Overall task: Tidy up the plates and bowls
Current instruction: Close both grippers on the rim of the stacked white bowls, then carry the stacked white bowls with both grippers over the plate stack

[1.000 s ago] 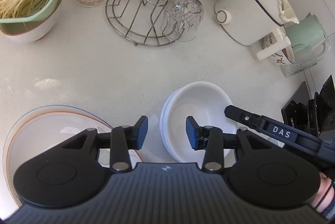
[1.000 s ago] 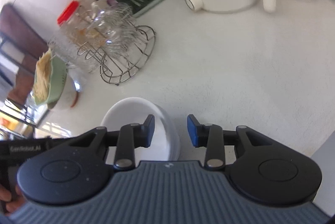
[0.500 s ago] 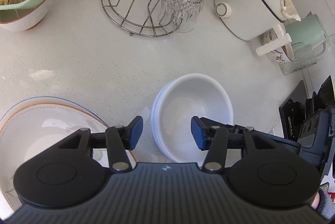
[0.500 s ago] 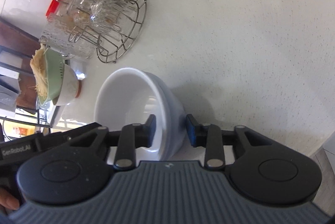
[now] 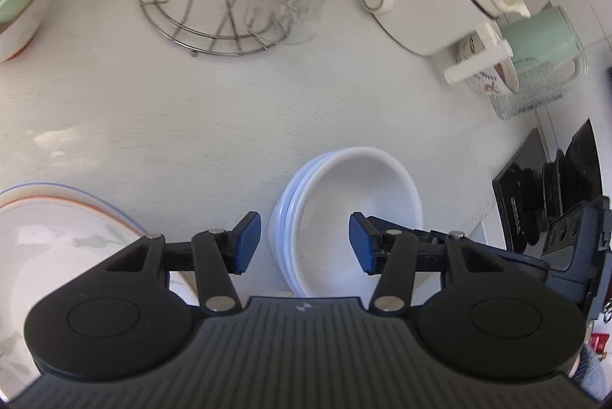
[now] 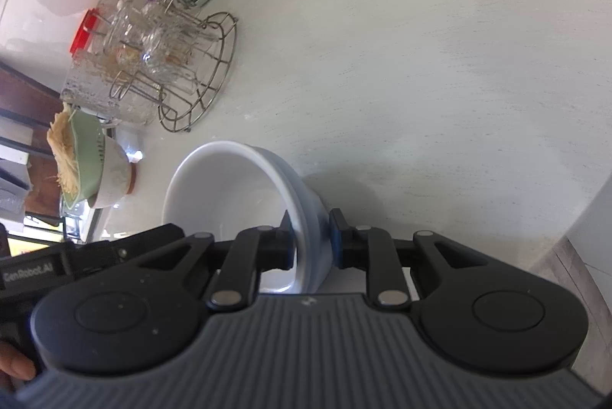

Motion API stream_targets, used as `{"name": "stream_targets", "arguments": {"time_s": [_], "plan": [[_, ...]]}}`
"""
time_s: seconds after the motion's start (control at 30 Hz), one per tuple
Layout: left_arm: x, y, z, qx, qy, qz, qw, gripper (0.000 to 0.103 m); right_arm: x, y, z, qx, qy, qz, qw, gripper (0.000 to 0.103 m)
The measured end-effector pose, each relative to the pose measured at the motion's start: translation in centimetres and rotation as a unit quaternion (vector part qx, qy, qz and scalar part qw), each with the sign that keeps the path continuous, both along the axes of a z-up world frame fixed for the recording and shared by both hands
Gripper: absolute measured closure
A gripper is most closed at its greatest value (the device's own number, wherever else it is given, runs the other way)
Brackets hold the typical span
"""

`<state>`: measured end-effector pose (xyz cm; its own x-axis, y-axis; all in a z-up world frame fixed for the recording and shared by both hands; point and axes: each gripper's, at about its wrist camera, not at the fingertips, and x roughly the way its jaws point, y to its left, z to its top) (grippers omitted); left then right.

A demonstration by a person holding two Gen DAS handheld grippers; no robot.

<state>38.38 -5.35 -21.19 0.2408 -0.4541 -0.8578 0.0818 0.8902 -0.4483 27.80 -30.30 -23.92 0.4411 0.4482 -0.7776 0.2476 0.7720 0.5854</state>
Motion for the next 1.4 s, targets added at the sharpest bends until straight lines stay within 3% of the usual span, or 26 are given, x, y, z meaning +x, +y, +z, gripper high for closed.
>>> {"name": "stream_targets", "arguments": {"time_s": [0.37, 0.47, 0.6, 1.4], "plan": [[0.4, -2.7, -1.8, 0.001, 0.018, -0.024, 0.9995, 0.048, -0.7, -1.2, 0.1, 0.000, 0.001, -0.020, 1.000, 0.082], [0.6, -2.7, -2.1, 0.002, 0.020, -0.024, 0.9995, 0.057, -0.8, -1.2, 0.1, 0.002, 0.000, -0.022, 1.000, 0.082], [0.6, -2.2, -2.2, 0.014, 0.012, -0.020, 0.9996, 0.082, -0.8, -1.2, 0.3, -0.006, -0.002, -0.023, 1.000, 0.082], [-2.3, 0.3, 3.0, 0.007, -0.026, -0.005, 0.9996, 0.084, -2.5, 0.4, 5.1, -0.039, -0.055, -0.005, 0.998, 0.082]]}}
